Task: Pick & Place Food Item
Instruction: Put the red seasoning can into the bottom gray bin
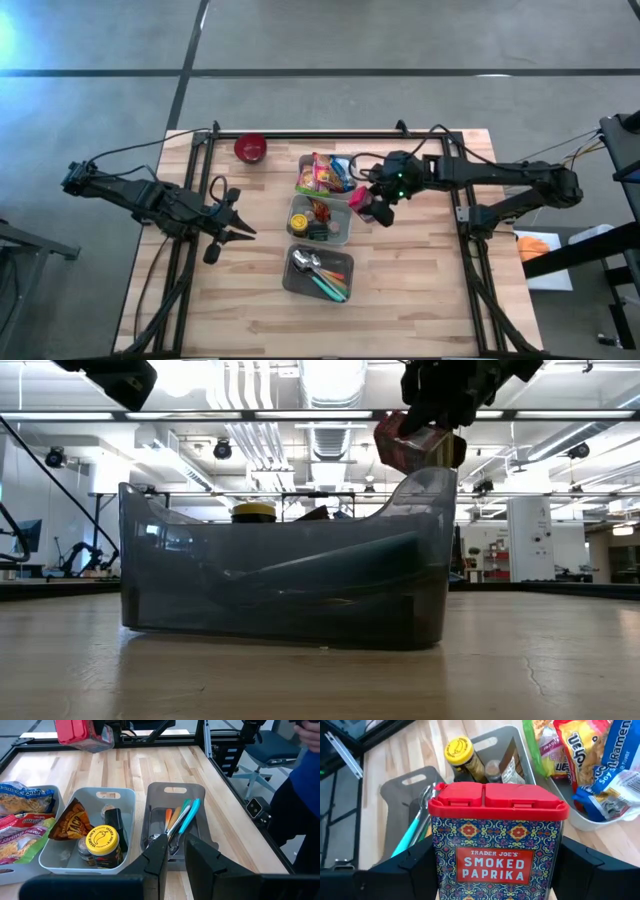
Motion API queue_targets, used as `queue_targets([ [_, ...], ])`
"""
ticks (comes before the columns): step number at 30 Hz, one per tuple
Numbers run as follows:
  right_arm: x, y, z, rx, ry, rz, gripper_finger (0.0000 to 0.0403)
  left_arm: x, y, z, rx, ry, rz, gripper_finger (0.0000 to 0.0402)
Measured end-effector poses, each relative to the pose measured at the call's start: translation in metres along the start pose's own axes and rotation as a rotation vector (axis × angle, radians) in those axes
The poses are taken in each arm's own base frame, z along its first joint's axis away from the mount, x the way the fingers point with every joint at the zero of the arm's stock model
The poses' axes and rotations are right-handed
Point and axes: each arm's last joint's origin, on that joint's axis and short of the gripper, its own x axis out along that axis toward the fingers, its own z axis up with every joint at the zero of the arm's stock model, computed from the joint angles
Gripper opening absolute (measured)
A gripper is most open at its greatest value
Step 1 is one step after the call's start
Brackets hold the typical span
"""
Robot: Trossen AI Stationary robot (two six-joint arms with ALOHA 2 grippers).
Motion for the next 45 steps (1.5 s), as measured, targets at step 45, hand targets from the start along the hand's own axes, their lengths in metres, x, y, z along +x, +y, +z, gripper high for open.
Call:
queue_targets([
  [45, 0.001, 0.026, 0.012, -0.133, -0.151, 0.208, 0.0276, -0.001, 0.001, 0.028, 0.180, -0.279, 0.124, 0.0067],
])
